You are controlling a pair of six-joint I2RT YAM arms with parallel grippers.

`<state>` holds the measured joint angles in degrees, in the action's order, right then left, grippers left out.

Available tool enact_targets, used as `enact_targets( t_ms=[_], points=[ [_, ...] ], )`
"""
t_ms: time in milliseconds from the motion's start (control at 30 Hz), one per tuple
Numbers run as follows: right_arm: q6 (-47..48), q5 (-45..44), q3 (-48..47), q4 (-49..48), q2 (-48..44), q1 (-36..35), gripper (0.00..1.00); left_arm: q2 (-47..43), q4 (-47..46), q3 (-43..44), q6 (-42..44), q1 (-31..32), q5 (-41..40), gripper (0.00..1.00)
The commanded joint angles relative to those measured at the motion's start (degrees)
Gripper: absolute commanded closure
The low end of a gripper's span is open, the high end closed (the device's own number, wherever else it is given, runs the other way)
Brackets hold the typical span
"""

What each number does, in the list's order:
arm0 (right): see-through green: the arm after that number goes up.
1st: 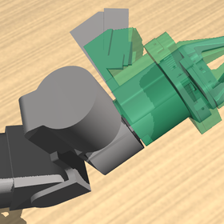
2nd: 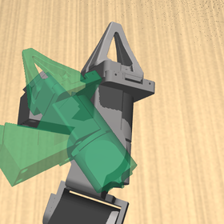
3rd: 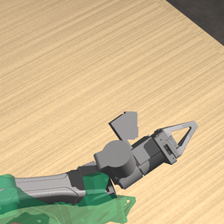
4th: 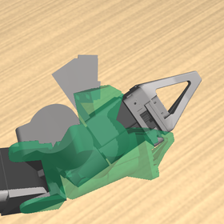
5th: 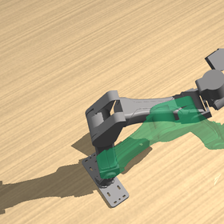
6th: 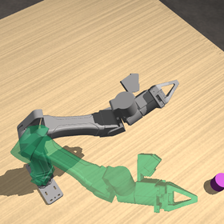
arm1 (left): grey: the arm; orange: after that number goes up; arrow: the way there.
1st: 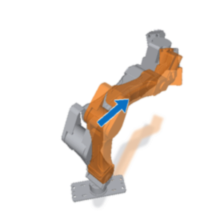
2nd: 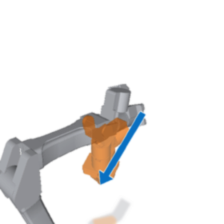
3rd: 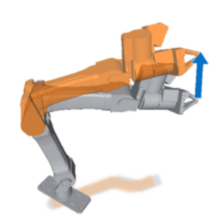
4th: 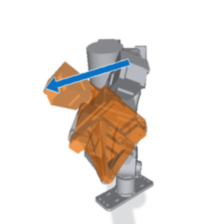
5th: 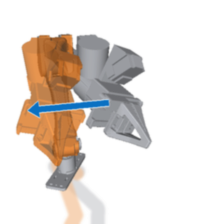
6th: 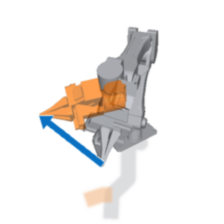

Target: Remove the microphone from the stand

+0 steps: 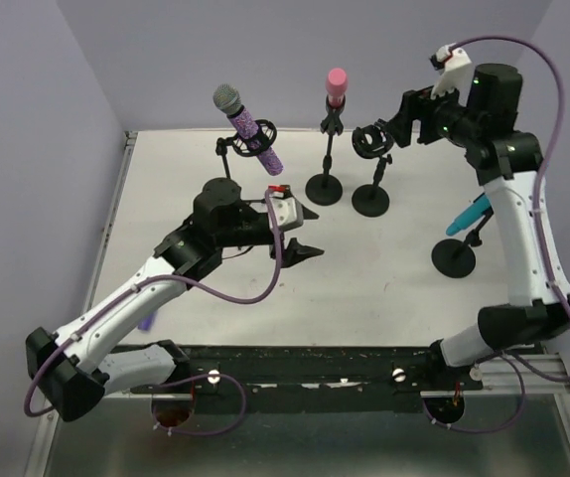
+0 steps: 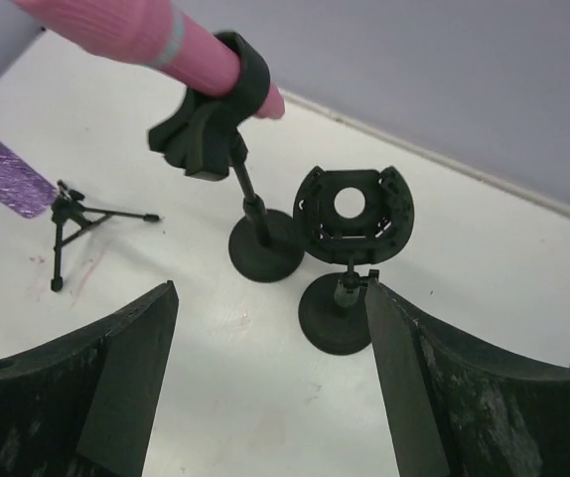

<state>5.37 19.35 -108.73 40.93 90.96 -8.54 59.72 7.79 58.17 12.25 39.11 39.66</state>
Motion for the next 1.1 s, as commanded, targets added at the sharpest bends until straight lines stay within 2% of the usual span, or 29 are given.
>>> enact_targets(
  t_ms=[0,200,367,533,667,833,1067],
  points=[
    [-0.27,-0.97,-1.92,5.21,-8.85,0.19,0.16,9.51,-11.54,6.5,0.59,6.32,5.43,0.22],
    [3.68,-11.61,-2.72,9.43,-16.5,0.27,0.16,26.73,-23.07,18.79,-5.82,11.68,7.89,0.22],
    [4.12,-18.72,-2.63,10.75,-17.74,0.89,0.16,40.8,-29.49,31.71,-13.64,15.9,2.28,0.23],
    [4.13,-32.52,0.35,7.85,-19.24,3.87,0.16,51.7,-31.96,42.18,-17.08,19.59,-0.89,0.23],
    [2.73,-32.28,0.45,7.41,-20.82,5.36,0.15,58.21,-33.46,47.02,-16.38,22.32,-6.24,0.21],
    [-0.18,-28.85,-0.87,8.64,-20.29,7.66,0.15,62.7,-33.89,50.9,-17.08,23.81,-18.28,0.21],
    [-1.67,-26.3,0.36,8.47,-20.56,7.74,0.14,63.93,-33.72,53.44,-16.56,23.55,-21.54,0.2]
  ],
)
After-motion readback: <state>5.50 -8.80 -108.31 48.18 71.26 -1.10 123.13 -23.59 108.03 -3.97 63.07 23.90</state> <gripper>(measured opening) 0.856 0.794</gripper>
